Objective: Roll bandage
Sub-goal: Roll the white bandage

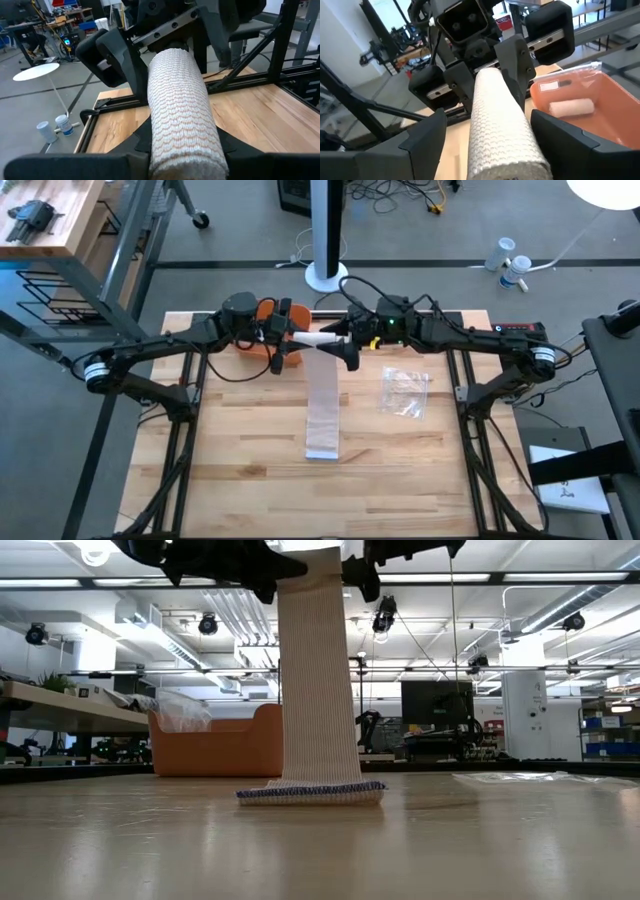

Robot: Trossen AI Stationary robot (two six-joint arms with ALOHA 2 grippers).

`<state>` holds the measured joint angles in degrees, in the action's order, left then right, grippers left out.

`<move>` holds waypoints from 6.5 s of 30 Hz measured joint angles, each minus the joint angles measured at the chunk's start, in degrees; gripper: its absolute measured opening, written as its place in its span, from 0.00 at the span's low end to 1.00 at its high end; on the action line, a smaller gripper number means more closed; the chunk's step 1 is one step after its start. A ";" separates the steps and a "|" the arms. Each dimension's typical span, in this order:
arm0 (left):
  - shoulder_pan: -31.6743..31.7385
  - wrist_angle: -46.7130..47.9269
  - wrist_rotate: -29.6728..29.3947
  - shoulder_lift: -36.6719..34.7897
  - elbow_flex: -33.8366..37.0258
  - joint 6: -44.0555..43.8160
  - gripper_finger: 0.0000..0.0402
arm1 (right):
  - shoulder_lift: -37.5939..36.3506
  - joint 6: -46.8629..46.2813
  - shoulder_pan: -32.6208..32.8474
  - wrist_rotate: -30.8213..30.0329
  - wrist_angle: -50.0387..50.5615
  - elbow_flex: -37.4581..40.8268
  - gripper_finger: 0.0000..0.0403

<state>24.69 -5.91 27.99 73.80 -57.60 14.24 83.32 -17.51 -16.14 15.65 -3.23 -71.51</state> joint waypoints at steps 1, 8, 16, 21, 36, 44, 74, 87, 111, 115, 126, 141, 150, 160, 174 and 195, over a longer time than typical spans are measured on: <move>0.00 0.03 0.00 0.00 0.00 0.00 0.21 | 0.01 0.93 0.00 -0.04 0.05 0.01 0.71; 0.00 0.02 0.00 0.00 0.00 -0.57 0.21 | 0.40 3.04 0.00 -0.20 -0.10 0.01 0.75; -0.07 -0.01 0.74 0.11 0.00 -1.54 0.21 | 3.48 0.57 0.79 1.30 -4.62 0.42 0.74; -0.13 0.58 0.94 -0.01 0.02 -1.90 0.21 | 3.82 -1.84 1.18 1.24 -5.72 0.40 0.70; -0.05 0.02 -0.41 -1.87 0.11 3.29 0.21 | 3.73 -17.67 1.11 3.32 -5.85 0.51 0.64; -0.05 0.30 -4.57 -1.92 0.11 7.06 0.21 | 3.82 -19.42 1.27 3.01 -5.89 0.55 0.66; -0.13 0.52 -4.79 -2.67 0.28 48.88 0.20 | 3.82 -30.83 1.25 2.18 -9.09 0.60 0.60; -1.55 -0.15 -10.41 -2.54 0.41 63.15 0.19 | 3.82 -37.28 1.11 1.72 -9.04 0.60 0.58; -2.05 -1.17 -13.08 -2.67 0.50 64.78 0.19 | 3.82 -43.51 0.46 2.36 -9.17 0.60 0.51; -2.03 -1.16 -12.29 -2.71 0.50 64.68 0.19 | 3.82 -42.15 0.46 2.42 -9.07 0.60 0.47; -2.06 -0.51 -12.40 -3.37 0.50 58.11 0.37 | 3.82 -37.68 0.02 2.64 -9.14 0.60 0.26; -3.32 8.77 -15.65 -10.17 0.63 19.29 0.69 | 3.69 -23.29 0.02 2.98 -9.95 0.38 0.23; -3.34 14.93 -15.47 -12.85 -0.40 4.11 0.84 | 3.69 -7.63 0.00 7.48 -9.01 0.40 0.23; -3.65 24.51 -9.29 -8.86 -8.69 -0.22 0.90 | 3.71 8.01 -2.22 9.68 -4.32 0.44 0.23; -3.58 23.28 -9.37 -3.48 -11.98 -1.17 0.94 | 3.73 25.71 -2.75 8.78 3.44 -3.77 0.22; -4.50 8.14 -10.89 -9.46 -0.75 -7.95 0.89 | 3.90 30.46 -2.12 8.27 7.54 -3.75 0.22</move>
<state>20.18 2.23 17.09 64.34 -58.35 6.29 87.22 12.95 -18.26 23.92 4.31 -75.26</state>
